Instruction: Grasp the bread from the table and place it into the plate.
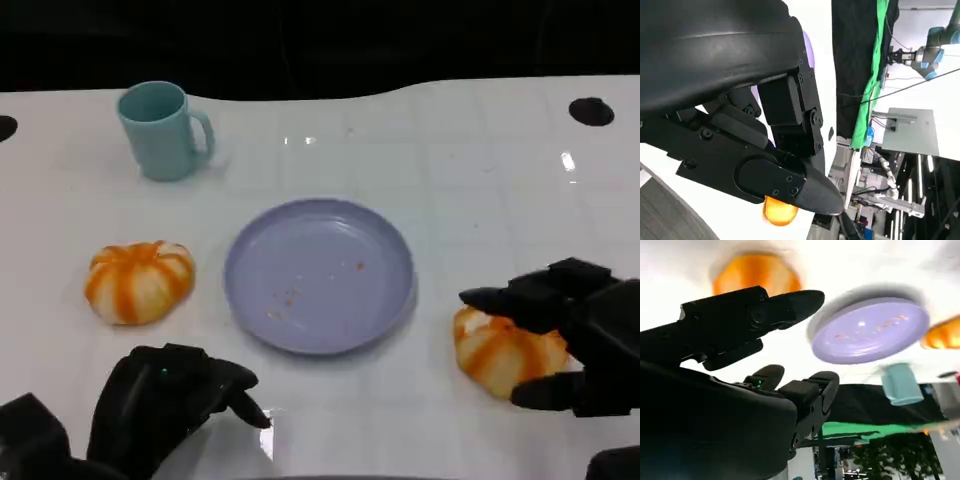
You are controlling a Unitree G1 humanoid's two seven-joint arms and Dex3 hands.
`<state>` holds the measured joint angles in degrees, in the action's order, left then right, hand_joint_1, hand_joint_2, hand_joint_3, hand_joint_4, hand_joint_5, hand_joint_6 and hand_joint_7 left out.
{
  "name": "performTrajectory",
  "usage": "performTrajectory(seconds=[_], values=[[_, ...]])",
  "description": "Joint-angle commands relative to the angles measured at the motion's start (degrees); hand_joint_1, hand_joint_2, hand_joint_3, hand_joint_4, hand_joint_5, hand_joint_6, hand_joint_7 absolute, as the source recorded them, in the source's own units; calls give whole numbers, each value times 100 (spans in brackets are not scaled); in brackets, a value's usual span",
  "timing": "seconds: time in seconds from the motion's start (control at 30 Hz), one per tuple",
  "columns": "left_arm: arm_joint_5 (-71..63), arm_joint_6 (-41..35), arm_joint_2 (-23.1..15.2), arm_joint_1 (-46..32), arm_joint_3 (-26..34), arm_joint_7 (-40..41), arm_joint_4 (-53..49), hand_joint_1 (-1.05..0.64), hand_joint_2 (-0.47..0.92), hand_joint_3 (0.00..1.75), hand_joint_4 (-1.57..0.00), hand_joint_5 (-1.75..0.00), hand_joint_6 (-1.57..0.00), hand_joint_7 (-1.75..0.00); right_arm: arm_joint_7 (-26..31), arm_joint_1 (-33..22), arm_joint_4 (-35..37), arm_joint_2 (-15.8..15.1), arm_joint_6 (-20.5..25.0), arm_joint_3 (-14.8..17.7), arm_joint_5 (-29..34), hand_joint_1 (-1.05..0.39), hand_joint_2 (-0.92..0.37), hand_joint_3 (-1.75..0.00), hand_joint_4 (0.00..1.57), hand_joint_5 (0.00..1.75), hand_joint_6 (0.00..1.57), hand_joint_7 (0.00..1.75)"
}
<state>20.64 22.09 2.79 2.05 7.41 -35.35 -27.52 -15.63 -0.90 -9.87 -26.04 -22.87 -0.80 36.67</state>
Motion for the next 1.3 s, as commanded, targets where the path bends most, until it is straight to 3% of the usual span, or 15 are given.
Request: performTrajectory(seconds=[0.03,0.17,0.47,0.93,1.3], values=[[-12,-20,-81,-52,5,39,77,-95,88,0,-121,-93,-156,0,-222,-55,-308,-314,411,-136,382,-63,-92,-6,6,35,28,3],[-5,-87,-48,-70,-14,84,131,-96,88,0,-121,-93,-156,0,60,103,35,-389,594,-415,935,-61,-90,-3,9,35,31,3],[-21,-136,-25,-125,-70,133,218,-97,86,0,-123,-92,-157,-1,443,615,947,-475,804,-1027,1536,-55,-87,0,15,33,37,3],[-36,-136,-23,-171,-100,131,280,-98,87,0,-123,-90,-156,-1,745,1590,2620,-285,981,-1867,1539,-55,-90,-1,21,27,41,1],[-32,-159,0,-217,-134,141,359,-97,86,0,-124,-89,-157,-1,844,2100,3383,-103,1158,-2358,1503,-55,-92,-2,28,23,45,2]])
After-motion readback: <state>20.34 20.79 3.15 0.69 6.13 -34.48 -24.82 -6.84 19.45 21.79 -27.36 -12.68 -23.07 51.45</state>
